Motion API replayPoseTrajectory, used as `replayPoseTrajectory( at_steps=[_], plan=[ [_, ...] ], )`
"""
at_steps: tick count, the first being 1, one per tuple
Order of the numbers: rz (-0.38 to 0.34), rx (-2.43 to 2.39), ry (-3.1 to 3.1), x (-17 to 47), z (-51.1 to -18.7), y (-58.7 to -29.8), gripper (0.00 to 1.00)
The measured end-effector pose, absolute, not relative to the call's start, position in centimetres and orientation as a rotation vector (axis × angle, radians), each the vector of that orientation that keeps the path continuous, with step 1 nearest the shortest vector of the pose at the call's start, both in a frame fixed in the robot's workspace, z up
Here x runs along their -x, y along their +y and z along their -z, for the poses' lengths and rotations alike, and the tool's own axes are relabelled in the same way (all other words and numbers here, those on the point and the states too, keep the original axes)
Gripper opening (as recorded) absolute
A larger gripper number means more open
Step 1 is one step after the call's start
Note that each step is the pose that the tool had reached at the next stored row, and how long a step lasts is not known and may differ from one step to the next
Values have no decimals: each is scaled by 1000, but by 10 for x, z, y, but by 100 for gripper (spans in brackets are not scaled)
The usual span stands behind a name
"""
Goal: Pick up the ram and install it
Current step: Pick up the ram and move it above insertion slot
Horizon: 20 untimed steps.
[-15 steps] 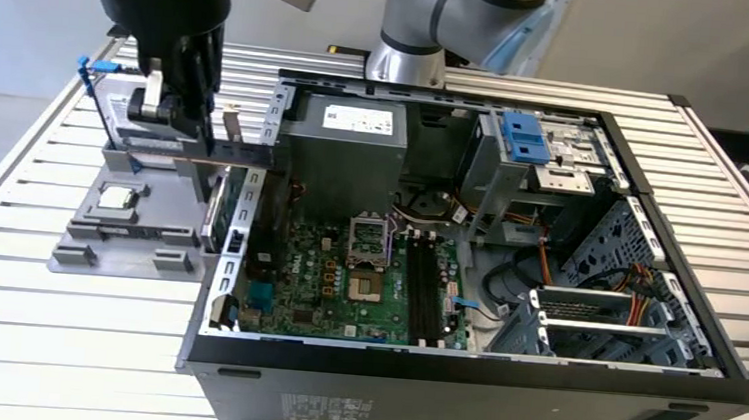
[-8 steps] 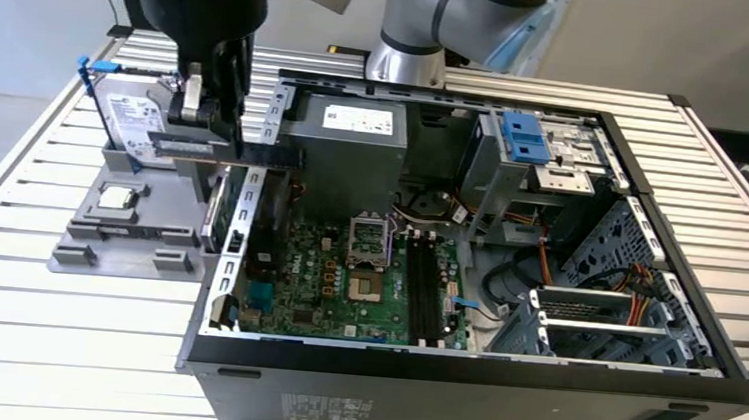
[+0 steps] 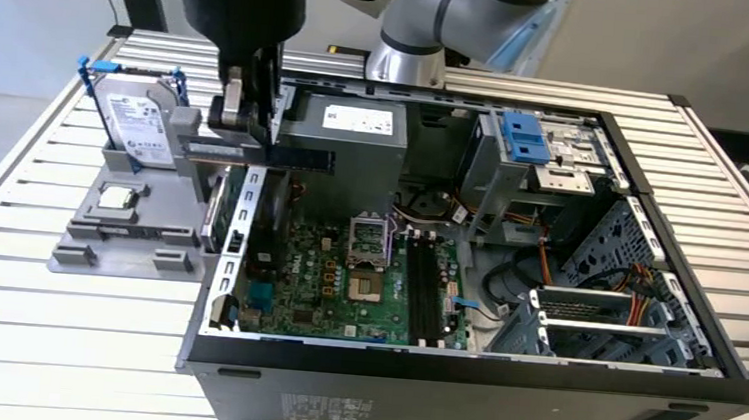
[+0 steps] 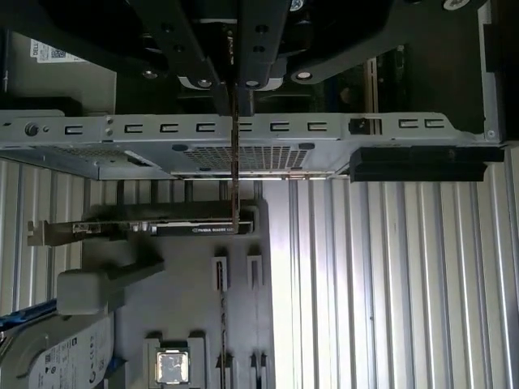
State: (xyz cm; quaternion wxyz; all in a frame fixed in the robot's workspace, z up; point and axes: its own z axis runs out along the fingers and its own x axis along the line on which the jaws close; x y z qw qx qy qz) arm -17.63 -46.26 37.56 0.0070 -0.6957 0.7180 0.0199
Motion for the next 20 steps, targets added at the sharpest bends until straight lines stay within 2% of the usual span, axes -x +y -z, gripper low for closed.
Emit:
replayPoseTrajectory(
  at_steps=[20],
  plan=[
    [-62,2178,2244,128,-376,-463,0]
  ],
)
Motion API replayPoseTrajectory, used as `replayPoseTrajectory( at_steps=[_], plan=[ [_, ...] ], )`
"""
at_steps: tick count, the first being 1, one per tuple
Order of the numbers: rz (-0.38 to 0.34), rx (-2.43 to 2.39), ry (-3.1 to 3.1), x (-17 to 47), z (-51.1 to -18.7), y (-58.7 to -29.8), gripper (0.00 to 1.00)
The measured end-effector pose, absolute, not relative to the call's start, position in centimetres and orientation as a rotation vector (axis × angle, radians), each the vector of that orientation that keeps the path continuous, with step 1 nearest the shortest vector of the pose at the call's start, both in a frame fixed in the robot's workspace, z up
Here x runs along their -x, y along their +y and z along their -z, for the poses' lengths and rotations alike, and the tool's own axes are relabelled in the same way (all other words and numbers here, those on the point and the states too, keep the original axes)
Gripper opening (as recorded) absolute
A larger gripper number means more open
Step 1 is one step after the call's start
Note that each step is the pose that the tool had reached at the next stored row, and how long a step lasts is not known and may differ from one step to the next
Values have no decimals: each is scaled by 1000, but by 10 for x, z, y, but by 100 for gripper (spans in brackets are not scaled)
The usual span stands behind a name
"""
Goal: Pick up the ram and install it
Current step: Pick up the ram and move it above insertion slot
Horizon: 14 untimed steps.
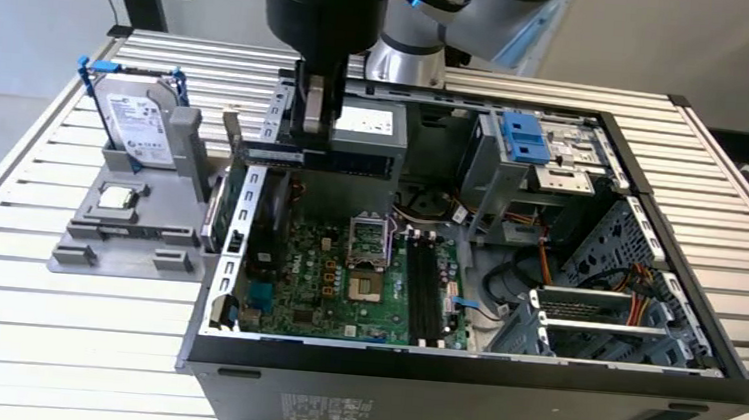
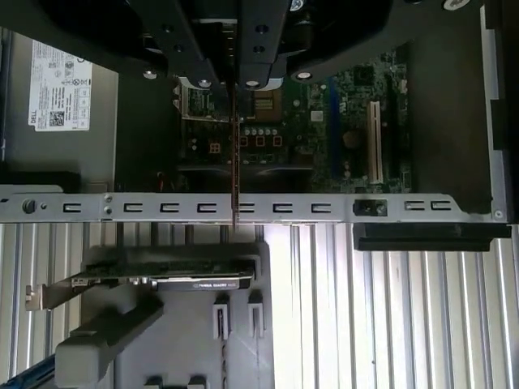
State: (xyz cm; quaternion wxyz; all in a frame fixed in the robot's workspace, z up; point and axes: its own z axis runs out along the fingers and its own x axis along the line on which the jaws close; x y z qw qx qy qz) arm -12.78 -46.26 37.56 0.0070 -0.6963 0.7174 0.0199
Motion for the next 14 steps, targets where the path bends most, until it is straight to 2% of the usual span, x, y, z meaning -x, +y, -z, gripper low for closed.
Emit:
replayPoseTrajectory(
  at_steps=[14],
  plan=[
    [-64,2176,2247,90,-375,-463,0]
  ],
)
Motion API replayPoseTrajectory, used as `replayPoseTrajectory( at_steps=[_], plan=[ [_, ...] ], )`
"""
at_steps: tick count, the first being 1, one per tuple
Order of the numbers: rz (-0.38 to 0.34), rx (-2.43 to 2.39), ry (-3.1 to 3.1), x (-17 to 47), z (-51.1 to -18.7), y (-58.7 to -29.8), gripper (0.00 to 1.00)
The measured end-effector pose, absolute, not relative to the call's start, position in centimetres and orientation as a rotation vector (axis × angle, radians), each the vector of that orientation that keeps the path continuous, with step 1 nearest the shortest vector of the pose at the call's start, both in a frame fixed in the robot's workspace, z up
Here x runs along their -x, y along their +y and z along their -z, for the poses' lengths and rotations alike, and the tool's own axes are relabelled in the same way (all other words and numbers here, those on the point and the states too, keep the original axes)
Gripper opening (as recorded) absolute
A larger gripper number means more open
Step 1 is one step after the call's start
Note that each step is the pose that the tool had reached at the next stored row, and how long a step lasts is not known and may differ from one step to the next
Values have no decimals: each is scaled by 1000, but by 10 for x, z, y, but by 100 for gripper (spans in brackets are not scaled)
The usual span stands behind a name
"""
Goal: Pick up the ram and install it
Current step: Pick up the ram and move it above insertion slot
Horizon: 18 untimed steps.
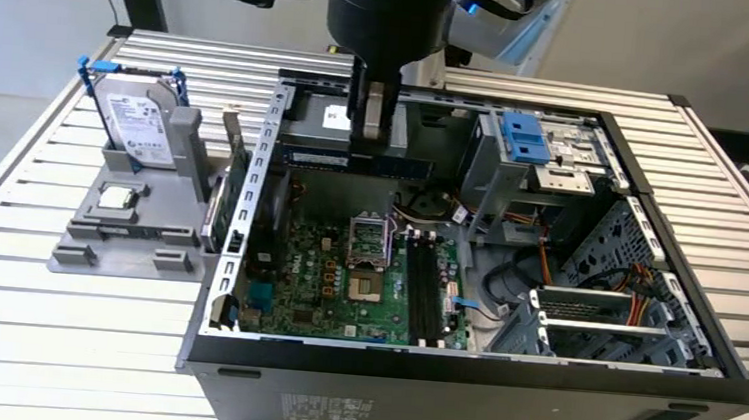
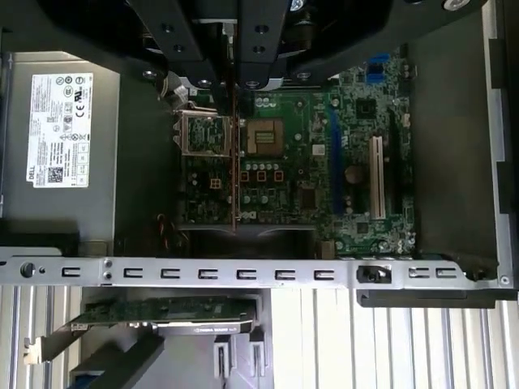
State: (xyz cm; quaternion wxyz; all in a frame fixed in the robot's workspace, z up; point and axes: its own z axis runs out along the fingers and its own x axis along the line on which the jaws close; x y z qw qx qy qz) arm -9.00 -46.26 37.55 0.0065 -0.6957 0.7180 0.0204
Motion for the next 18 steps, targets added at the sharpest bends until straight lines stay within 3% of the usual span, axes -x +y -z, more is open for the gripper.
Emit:
replayPoseTrajectory(
  at_steps=[18],
  plan=[
    [-64,2127,2293,59,-375,-463,0]
  ],
)
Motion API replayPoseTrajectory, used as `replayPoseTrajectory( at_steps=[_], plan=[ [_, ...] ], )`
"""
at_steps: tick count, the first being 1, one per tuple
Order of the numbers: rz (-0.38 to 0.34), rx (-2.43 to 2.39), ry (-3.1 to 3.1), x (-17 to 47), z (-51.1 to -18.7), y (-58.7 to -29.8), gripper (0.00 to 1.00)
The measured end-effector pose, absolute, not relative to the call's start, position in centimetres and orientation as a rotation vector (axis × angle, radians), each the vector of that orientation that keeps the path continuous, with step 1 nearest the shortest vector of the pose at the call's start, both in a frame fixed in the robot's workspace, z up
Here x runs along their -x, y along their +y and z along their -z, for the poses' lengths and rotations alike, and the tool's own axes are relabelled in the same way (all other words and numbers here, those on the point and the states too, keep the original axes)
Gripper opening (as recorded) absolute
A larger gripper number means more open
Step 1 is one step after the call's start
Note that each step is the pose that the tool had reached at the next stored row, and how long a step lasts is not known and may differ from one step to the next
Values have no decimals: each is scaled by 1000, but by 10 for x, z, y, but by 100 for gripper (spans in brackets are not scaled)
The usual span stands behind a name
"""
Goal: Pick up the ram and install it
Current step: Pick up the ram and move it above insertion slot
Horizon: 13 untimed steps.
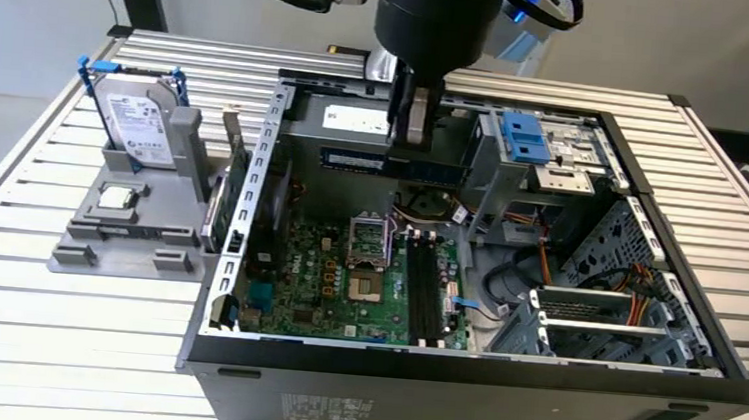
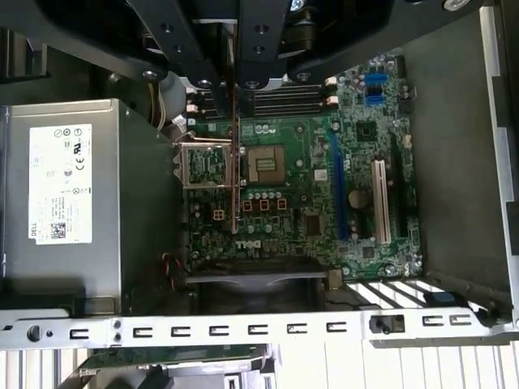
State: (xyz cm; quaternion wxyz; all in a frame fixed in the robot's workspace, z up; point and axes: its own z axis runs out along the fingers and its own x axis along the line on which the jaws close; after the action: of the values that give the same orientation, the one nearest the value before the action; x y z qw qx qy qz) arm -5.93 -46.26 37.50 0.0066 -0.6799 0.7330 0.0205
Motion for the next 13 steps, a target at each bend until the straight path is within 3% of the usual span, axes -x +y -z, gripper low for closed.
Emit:
replayPoseTrajectory(
  at_steps=[13],
  plan=[
    [-73,2127,2300,27,-375,-464,0]
  ],
)
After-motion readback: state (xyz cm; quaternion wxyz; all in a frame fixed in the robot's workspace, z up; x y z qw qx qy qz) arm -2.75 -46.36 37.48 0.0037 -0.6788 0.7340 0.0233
